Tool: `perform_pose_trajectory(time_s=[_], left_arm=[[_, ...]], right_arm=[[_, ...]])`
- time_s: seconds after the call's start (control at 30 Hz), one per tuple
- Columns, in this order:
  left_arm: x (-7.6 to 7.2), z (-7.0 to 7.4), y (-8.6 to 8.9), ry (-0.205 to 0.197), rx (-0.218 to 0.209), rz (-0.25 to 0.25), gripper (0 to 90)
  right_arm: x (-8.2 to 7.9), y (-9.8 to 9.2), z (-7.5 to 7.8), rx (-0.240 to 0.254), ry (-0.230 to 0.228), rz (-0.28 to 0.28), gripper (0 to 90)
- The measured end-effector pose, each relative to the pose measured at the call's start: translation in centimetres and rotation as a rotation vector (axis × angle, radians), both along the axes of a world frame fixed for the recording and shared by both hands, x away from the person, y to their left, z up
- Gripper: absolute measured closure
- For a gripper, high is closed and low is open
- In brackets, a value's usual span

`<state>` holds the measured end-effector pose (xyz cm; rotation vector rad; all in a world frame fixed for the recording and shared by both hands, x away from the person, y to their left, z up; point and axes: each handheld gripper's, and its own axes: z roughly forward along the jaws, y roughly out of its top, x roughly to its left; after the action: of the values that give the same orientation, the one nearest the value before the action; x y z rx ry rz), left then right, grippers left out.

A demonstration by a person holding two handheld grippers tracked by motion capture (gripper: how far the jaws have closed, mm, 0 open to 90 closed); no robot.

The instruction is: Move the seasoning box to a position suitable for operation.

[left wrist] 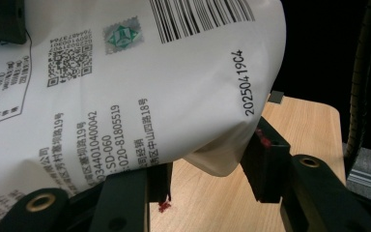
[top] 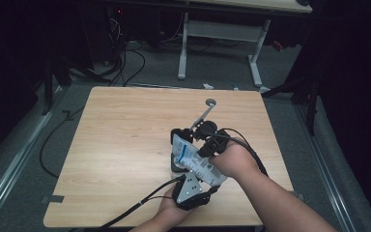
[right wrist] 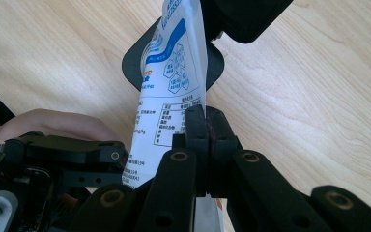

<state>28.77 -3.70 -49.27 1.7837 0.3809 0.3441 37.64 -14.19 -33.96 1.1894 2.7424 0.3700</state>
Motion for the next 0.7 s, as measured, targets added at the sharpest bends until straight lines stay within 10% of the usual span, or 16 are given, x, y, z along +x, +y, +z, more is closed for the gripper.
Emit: perform_pose_trajectory(time_s=[0.7], left_arm=[[-0.07,-0.13,-0.11,-0.032,0.018,-0.001,59.2]], right_arm=[[0.28,0.06,-0.81,0.040,0.039,-0.009,76.6]])
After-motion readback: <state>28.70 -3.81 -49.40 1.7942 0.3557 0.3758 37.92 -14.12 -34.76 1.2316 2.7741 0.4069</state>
